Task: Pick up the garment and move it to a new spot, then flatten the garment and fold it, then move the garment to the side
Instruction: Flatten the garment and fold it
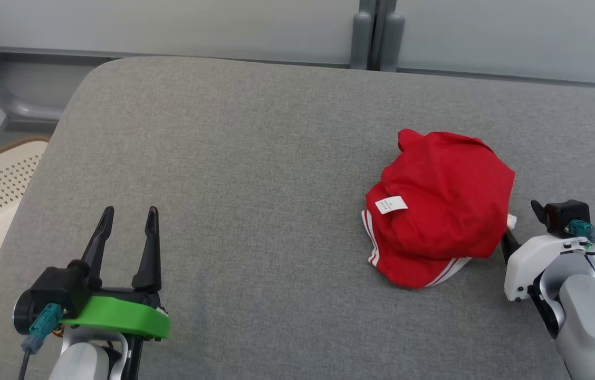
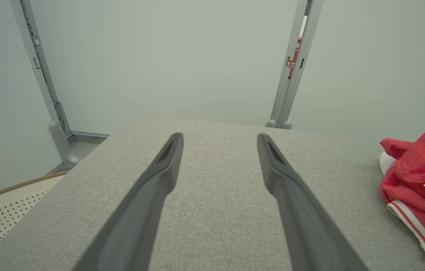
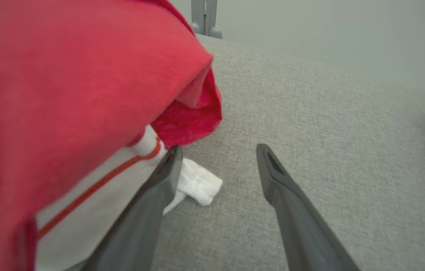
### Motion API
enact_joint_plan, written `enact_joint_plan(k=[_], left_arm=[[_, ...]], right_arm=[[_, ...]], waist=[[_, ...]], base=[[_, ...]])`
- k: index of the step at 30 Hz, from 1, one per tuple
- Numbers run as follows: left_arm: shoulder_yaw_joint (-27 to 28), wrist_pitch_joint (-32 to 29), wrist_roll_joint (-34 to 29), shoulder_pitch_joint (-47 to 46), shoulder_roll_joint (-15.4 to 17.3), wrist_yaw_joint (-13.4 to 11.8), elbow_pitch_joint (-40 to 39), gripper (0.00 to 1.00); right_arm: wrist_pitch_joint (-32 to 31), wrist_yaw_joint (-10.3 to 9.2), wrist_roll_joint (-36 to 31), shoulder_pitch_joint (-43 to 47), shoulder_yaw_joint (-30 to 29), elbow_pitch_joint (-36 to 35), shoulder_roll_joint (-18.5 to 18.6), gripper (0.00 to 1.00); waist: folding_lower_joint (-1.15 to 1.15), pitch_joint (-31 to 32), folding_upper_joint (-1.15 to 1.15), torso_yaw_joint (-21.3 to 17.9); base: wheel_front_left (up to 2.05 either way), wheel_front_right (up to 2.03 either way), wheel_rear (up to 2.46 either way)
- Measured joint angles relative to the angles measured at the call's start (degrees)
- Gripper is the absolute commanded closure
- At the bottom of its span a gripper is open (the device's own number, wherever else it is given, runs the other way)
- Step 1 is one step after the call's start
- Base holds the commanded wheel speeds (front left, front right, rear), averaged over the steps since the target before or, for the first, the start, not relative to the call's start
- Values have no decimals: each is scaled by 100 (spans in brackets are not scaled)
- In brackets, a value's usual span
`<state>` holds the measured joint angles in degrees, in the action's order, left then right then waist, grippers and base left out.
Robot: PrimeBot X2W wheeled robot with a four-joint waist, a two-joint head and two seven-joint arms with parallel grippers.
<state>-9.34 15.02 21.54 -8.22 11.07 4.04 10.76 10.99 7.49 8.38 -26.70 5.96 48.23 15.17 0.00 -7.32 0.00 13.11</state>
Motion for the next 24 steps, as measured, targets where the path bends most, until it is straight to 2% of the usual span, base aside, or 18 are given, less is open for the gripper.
enact_joint_plan(k=[7, 8, 9, 10, 14, 18, 21, 24], left_arm=[[40, 0, -60, -93, -93, 34, 51, 0], [53, 0, -69, -93, -102, 36, 57, 0], [66, 1, -88, -93, -112, 44, 62, 0], [76, 1, -96, -93, -116, 48, 68, 0], [127, 1, -131, -92, -135, 54, 116, 0], [162, 1, -156, -41, -136, 55, 172, 0], [175, 1, -182, 49, -131, 57, 202, 0], [186, 1, -194, 164, -105, 57, 232, 0]], right_arm=[[254, 0, 160, -214, 210, 851, -112, 0], [281, -2, 194, -237, 233, 934, -114, 38], [304, -2, 245, -266, 255, 1010, -127, 94], [324, -1, 277, -292, 282, 1063, -138, 100], [376, 2, 438, -340, 410, 1195, -201, 100], [392, 4, 595, -305, 383, 1129, -75, 100], [400, 3, 653, -297, 371, 681, 20, 100], [400, 3, 667, -292, 466, 156, -35, 100]], waist=[[0, -219, 0, 263], [0, -228, 0, 290], [0, -233, 0, 308], [0, -230, 0, 314], [0, -157, 0, 299], [0, 5, 0, 267], [0, 171, 0, 235], [0, 362, 0, 203]], base=[[0, 0, 0], [0, 0, 0], [0, 0, 0], [0, 0, 0], [0, 0, 0], [0, 0, 0], [0, 0, 0], [0, 0, 0]])
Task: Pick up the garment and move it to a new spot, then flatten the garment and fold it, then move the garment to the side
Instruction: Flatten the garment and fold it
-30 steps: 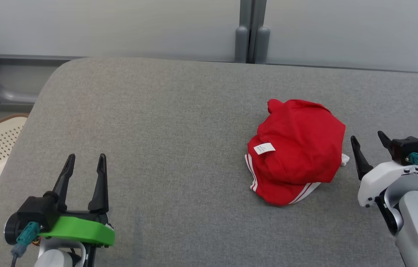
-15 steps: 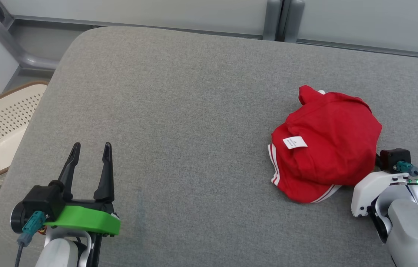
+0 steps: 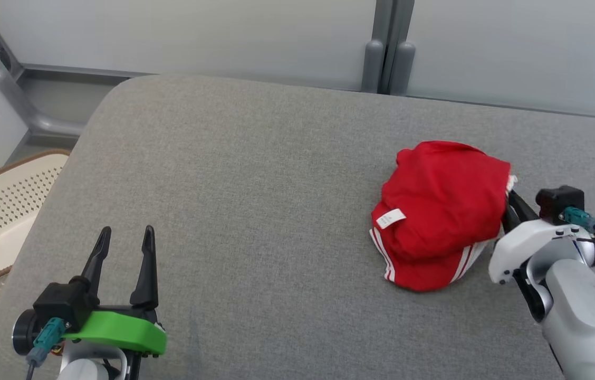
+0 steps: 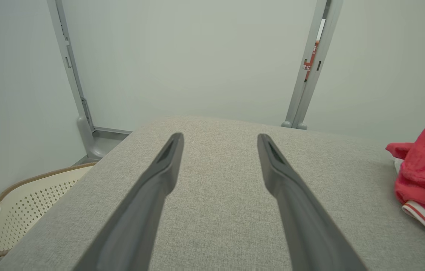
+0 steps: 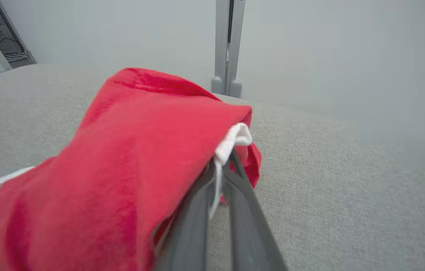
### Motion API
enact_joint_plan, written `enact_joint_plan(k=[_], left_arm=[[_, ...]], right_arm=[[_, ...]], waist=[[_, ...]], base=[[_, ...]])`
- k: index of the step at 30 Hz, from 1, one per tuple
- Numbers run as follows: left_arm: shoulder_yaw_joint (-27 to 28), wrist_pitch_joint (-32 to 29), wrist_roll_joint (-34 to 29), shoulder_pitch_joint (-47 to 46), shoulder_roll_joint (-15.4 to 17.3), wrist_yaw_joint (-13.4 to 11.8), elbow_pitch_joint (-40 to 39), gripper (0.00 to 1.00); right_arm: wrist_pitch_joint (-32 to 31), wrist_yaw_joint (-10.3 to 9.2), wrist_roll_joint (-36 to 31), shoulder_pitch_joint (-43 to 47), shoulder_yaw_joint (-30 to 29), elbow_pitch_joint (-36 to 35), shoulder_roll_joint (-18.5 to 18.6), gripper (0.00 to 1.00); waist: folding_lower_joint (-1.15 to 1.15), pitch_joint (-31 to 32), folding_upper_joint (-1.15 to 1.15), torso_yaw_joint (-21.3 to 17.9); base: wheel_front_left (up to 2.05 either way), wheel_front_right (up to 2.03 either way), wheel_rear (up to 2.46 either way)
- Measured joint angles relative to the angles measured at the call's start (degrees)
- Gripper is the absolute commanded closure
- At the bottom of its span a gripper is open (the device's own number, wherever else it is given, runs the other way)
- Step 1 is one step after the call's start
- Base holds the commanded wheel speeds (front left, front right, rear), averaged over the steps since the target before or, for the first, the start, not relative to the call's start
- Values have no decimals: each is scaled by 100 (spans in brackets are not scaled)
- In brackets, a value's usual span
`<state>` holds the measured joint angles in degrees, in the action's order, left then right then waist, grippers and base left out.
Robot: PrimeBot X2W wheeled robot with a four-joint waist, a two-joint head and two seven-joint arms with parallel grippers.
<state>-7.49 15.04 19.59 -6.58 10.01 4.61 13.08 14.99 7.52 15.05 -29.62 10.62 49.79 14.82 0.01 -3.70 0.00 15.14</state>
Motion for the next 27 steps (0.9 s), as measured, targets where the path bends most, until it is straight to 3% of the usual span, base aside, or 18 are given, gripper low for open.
enact_joint_plan(k=[9, 16, 23, 27], left_arm=[[-54, -27, 2, 221, 25, -9, -23, 0], [-129, -80, 42, 253, 38, -20, -85, 0], [-175, -91, 51, 340, 47, -51, -103, 0], [-156, -90, 71, 383, 63, -85, -131, 0]], right_arm=[[2, 0, 23, -69, 967, -1327, -691, 100], [5, -2, 247, 34, 2345, -1478, -1113, 100], [5, -2, 719, 867, 3853, -1441, -1195, 100], [5, -2, 939, 1193, 4245, -1517, -1205, 100]], waist=[[0, 512, 0, -27], [0, 608, 0, 178], [0, 639, 0, 362], [0, 643, 0, 329]], base=[[0, 0, 0], [0, 0, 0], [0, 0, 0], [0, 0, 0]])
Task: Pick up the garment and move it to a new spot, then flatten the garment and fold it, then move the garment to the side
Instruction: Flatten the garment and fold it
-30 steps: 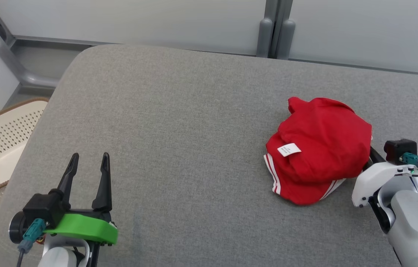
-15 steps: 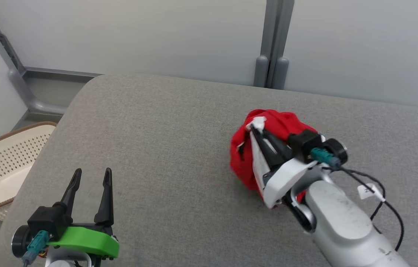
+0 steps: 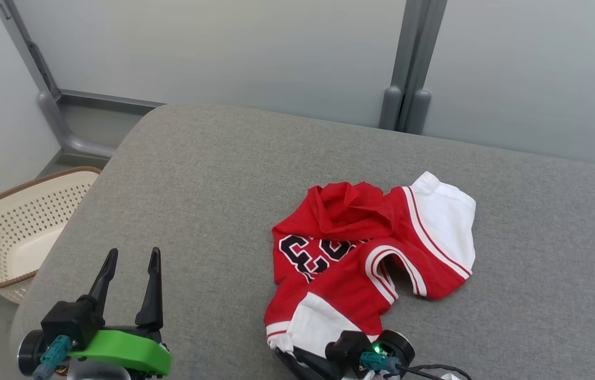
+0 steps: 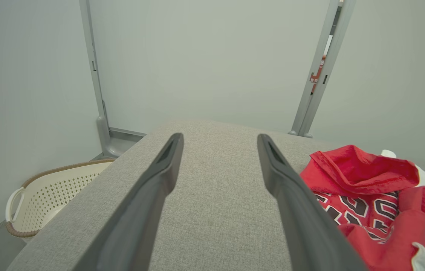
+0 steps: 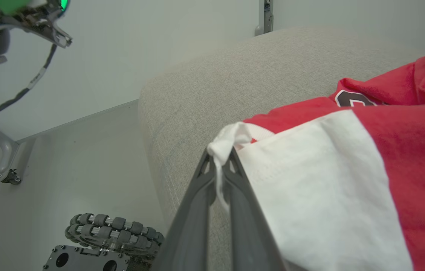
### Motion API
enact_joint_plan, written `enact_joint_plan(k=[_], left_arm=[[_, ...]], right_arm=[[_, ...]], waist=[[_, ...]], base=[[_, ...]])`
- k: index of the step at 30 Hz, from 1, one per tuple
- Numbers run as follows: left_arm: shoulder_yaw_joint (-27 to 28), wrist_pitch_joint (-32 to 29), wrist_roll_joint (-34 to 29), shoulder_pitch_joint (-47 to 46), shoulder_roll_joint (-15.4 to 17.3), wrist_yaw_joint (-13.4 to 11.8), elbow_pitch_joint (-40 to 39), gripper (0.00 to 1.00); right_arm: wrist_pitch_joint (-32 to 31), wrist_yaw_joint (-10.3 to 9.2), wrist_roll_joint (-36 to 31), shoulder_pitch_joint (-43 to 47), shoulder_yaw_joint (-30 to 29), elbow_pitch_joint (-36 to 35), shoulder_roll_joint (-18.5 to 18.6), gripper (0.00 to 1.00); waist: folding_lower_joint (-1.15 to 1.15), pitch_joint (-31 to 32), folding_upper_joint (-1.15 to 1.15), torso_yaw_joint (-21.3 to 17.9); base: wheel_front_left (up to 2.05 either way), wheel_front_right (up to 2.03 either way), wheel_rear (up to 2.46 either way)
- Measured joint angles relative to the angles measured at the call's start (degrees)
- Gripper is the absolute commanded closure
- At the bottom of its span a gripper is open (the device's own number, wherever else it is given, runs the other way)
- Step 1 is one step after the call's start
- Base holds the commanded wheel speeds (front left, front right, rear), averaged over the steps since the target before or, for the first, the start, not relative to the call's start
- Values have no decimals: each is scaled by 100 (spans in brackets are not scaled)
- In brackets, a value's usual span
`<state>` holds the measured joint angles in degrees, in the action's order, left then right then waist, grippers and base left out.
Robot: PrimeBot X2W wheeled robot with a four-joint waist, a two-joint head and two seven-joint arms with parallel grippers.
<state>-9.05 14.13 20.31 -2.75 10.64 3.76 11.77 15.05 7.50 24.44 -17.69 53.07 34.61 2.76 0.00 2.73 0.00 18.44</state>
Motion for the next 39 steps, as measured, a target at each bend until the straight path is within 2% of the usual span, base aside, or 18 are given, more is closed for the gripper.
enact_joint_plan(k=[6, 10, 18, 23, 31, 33, 35, 36, 37, 38, 39], left_arm=[[4, 4, 31, 40, 0, -37, -24, 0], [-5, 5, 49, 81, -3, -59, -22, 0], [15, 14, 90, 216, -3, -111, -24, 0], [2, 41, 109, 222, -15, -124, -23, 0], [-32, 56, 109, 219, -24, -123, 5, 0], [-26, 56, 115, 219, -15, -123, 4, 0], [-14, 56, 127, 220, 4, -123, 2, 0], [-15, 57, 130, 221, 9, -123, 2, 0], [-15, 57, 133, 222, 10, -123, 3, 0], [-19, 57, 133, 222, 10, -123, 3, 0], [-18, 58, 134, 225, 11, -124, 3, 0]], right_arm=[[0, 0, 52, 181, -145, 32, 15, 100], [-1, 0, -1, 480, -554, -10, 258, 100], [0, 0, -432, 1217, -2164, -461, 1148, 100], [-112, 0, -753, 1541, -3089, -959, 1540, 100], [-438, 0, -1343, 1963, -4625, -1861, 1841, 100], [-520, 0, -1429, 2133, -5008, -2034, 1844, 100], [-617, 0, -1471, 2258, -5155, -2217, 1738, 100], [-658, 0, -1475, 2327, -5153, -2291, 1651, 83], [-672, 0, -1480, 2395, -5131, -2364, 1557, 12], [-700, 0, -1477, 2441, -5124, -2407, 1492, 0], [-699, 0, -1450, 2467, -5199, -2463, 1402, 0]], waist=[[0, 16, 0, -193], [0, 58, 0, -329], [0, 159, 0, -646], [0, 182, 0, -850], [0, 217, 0, -965], [0, 225, 0, -956], [0, 225, 0, -962], [0, 226, 0, -964], [0, 225, 0, -965], [0, 226, 0, -964], [0, 227, 0, -965]], base=[[0, 0, 0], [0, 0, 0], [0, 0, 0], [0, 0, 0], [0, 0, 0], [0, 0, 0], [0, 0, 0], [0, 0, 0], [0, 0, 0], [0, 0, 0], [0, 0, 0]])
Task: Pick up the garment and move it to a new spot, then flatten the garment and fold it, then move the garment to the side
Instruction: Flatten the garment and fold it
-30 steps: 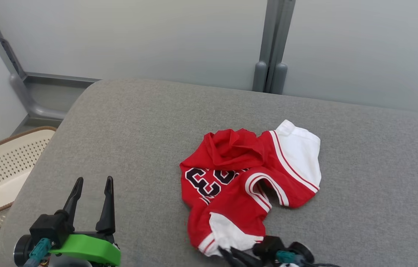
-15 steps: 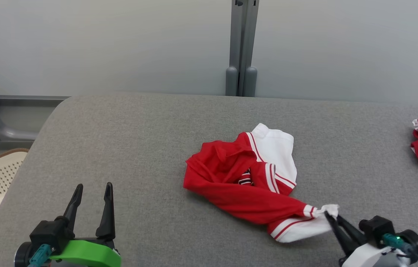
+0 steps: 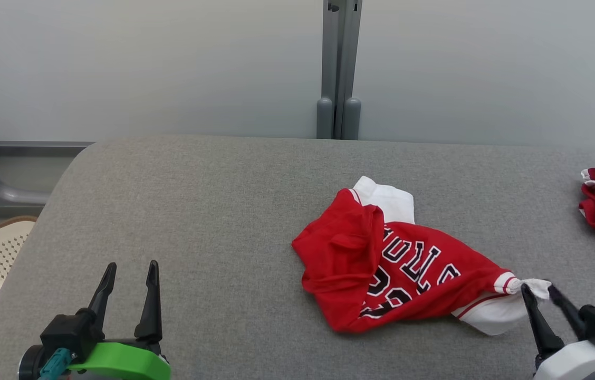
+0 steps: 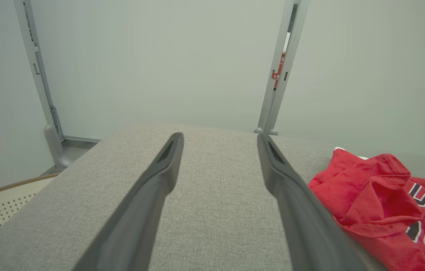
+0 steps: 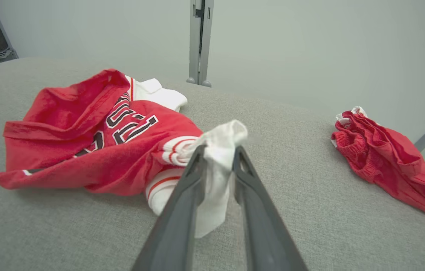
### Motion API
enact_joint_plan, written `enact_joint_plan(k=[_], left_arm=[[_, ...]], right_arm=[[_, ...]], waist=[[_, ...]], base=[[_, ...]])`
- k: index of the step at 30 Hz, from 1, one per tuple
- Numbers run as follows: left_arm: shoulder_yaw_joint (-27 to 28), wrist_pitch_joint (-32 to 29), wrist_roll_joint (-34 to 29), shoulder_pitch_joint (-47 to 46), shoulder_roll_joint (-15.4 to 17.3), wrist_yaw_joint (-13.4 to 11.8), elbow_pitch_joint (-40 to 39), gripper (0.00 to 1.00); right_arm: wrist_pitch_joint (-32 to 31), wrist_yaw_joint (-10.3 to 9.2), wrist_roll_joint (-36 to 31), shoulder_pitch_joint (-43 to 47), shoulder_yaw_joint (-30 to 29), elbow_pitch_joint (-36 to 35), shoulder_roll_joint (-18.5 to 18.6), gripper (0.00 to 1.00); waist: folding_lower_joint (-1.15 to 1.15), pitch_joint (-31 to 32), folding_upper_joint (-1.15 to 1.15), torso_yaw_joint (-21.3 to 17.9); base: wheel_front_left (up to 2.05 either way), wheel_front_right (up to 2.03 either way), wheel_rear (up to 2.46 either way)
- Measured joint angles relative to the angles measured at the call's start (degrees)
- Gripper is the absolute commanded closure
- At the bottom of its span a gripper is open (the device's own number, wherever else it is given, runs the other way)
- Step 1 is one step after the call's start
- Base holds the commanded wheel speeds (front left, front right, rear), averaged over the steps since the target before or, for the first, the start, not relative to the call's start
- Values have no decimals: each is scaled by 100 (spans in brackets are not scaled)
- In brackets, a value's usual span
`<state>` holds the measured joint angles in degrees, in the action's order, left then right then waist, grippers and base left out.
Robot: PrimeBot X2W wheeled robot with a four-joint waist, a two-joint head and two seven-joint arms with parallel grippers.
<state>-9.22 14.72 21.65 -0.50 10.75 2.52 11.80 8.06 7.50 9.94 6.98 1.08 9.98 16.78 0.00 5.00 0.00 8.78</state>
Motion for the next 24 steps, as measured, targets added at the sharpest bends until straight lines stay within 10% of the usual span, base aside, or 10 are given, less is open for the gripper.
enact_joint_plan(k=[24], left_arm=[[-115, 2, 32, -53, 69, -9, 12, 0]], right_arm=[[566, 0, -220, -73, -318, -1123, -1257, 0]], waist=[[0, -105, 0, -336]], base=[[0, 0, 0]])
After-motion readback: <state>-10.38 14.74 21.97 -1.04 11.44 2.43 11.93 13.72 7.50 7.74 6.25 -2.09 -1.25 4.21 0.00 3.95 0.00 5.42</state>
